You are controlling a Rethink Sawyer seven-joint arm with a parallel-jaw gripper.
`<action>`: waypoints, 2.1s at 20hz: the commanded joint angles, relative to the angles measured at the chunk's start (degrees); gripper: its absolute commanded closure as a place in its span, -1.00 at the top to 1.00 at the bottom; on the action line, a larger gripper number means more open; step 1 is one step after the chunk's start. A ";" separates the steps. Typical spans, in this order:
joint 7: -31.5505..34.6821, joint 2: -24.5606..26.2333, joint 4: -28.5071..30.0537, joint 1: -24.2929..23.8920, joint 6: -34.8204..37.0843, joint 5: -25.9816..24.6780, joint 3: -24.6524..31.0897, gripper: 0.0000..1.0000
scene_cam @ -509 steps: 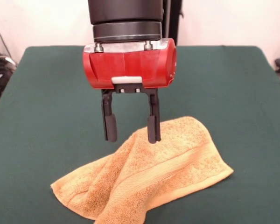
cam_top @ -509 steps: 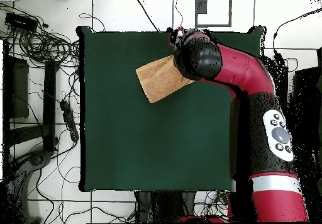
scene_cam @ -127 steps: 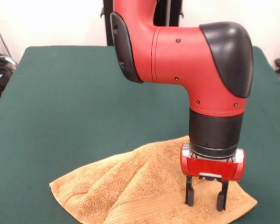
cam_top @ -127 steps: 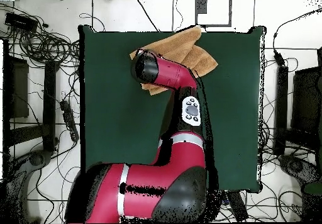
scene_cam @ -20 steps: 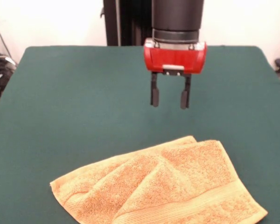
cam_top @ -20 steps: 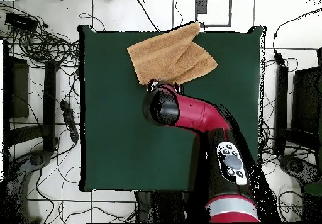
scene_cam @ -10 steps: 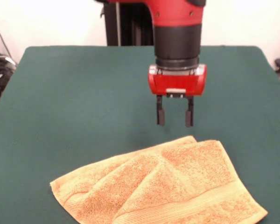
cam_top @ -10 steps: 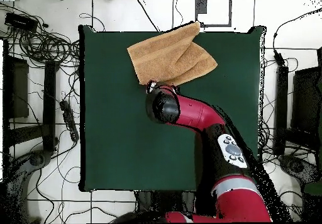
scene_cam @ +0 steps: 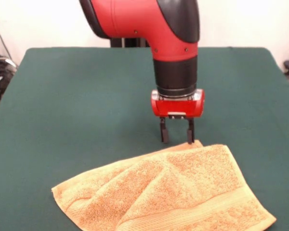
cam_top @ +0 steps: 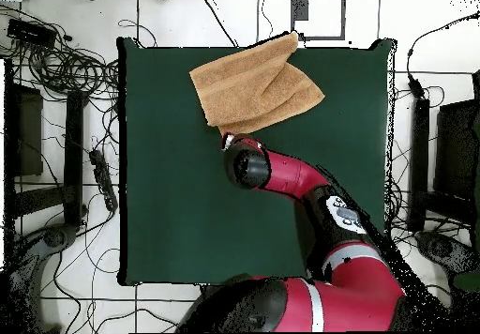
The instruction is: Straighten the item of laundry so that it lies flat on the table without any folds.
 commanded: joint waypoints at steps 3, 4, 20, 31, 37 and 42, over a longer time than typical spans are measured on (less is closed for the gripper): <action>5.42 2.27 -2.02 1.86 -1.75 -1.98 6.68 1.00; 5.95 1.99 -1.72 2.16 -2.01 -1.96 6.37 1.00; 16.46 -3.10 2.15 14.70 -1.28 7.19 -8.28 1.00; 13.82 4.51 -2.87 16.32 -6.89 13.50 -15.01 1.00; 10.12 5.87 -5.90 13.76 -6.17 12.50 -12.43 1.00; 9.91 6.36 -6.64 13.23 -6.31 11.94 -11.76 1.00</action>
